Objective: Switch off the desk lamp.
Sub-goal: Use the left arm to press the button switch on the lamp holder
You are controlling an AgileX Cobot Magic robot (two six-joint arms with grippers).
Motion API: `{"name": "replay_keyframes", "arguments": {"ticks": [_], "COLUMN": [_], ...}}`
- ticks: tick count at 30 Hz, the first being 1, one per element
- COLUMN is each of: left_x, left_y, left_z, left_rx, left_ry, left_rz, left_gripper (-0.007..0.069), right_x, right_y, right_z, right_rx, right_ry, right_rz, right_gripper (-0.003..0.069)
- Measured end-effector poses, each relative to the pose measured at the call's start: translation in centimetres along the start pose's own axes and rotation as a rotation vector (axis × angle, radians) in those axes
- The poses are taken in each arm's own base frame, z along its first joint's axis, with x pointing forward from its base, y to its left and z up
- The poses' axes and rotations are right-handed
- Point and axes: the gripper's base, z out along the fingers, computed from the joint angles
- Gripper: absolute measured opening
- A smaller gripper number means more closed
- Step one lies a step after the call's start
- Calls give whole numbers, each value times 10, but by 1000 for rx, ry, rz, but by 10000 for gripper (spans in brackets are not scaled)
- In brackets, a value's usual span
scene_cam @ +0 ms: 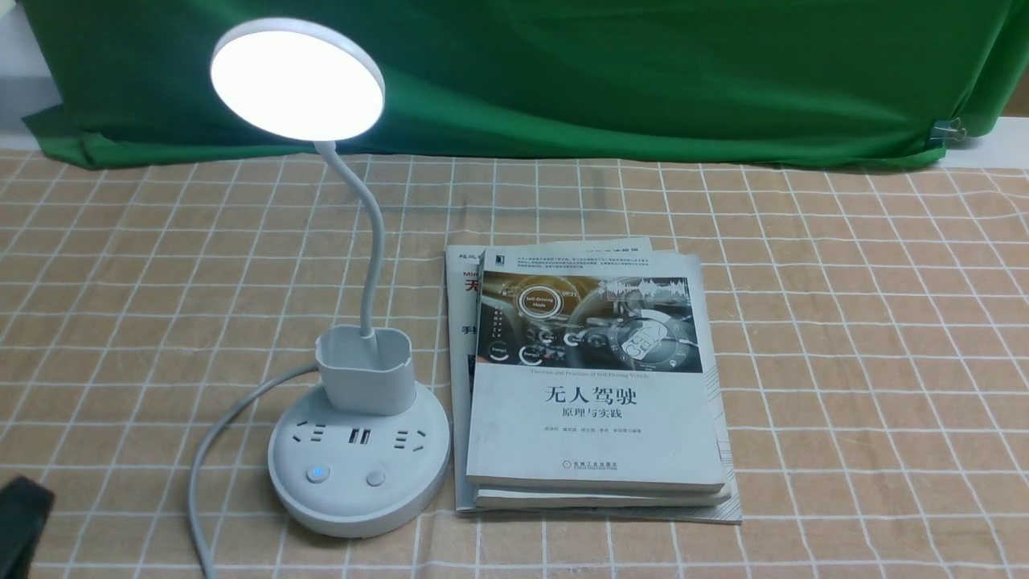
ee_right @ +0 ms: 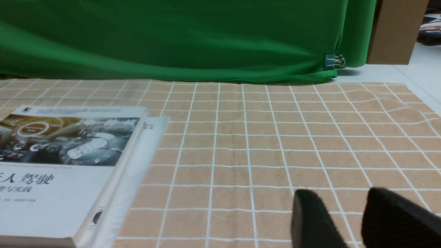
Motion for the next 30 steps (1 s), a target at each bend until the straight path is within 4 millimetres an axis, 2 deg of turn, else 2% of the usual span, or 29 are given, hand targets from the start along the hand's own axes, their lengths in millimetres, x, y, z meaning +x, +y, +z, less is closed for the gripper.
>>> {"name": "replay_keyframes", "arguments": {"ticks": [6, 10, 15, 19, 24, 27, 30], "left_x": [-10, -11, -30, -40, -47, -49, -41], "left_y": [0, -3, -40, -59, -68, -74, -82], "left_z": [-1, -1, 7, 27, 63, 83, 100], "left_rx": [5, 14, 21, -51, -82, -83, -76], "left_ry": [-113, -87, 184, 530, 894, 1014, 1118], "left_rz": [-101, -116, 14, 159, 339, 422, 528], "left_gripper": [6, 6, 6, 6, 6, 6, 6], "right_x": [0, 0, 0, 0, 0, 0, 0], "right_y": [0, 0, 0, 0, 0, 0, 0], "right_z": [0, 0, 0, 0, 0, 0, 0], "right_rx": [0, 0, 0, 0, 0, 0, 0], "right_ry": [0, 0, 0, 0, 0, 0, 0], "right_rz": [0, 0, 0, 0, 0, 0, 0], "right_gripper": [242, 242, 242, 242, 242, 242, 242]}}
